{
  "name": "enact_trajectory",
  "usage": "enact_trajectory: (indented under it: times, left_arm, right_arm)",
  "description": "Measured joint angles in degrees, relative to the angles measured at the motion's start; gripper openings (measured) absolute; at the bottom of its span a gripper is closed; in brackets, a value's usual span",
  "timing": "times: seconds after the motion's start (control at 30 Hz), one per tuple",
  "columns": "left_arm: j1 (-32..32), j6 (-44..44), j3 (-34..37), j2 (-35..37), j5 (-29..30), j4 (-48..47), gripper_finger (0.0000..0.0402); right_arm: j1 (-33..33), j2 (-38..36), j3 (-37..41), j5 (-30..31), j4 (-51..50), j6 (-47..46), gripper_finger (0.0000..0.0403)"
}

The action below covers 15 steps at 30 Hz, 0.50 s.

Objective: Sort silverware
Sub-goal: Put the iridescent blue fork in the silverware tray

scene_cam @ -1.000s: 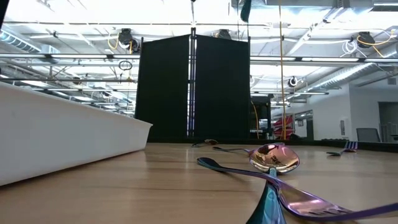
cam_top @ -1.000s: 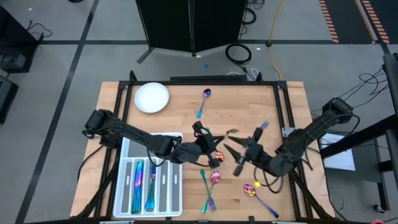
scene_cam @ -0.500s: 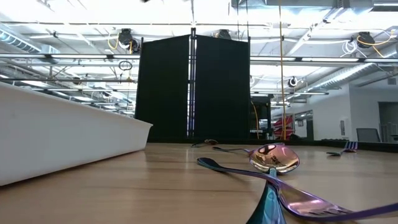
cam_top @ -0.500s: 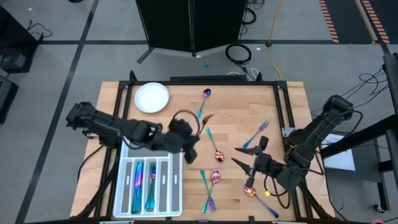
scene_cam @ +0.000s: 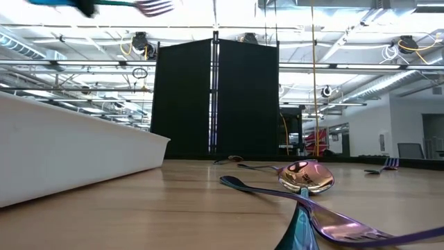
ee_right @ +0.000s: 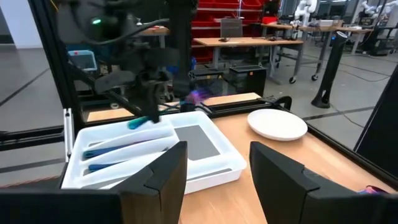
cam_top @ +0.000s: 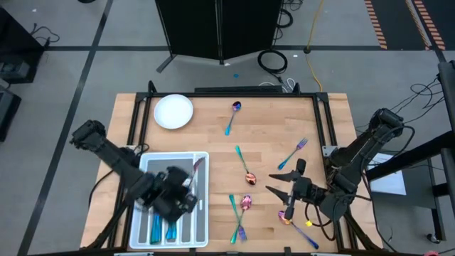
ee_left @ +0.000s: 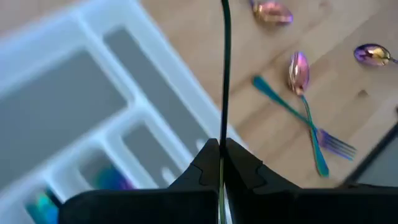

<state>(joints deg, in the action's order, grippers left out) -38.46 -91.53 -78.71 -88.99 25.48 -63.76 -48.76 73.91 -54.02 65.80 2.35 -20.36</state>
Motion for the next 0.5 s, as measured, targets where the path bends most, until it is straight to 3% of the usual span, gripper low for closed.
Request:
enact_trajectory:
  times: [0.33, 0.5]
  left_arm:
    - [-16.04, -30.78, 9.00, -0.92, 6.38, 1.44, 0.0006]
    - [-20.26, -35.59, 12.36, -3.84, 6.10, 8.21, 0.0006]
  right_arm:
    - [-0.13, 0.00, 0.00, -0.65, 0.11, -0.30, 0.0162]
    - [-0.59, 0.08, 0.02, -5.87, 1.06, -1.72, 0.0162]
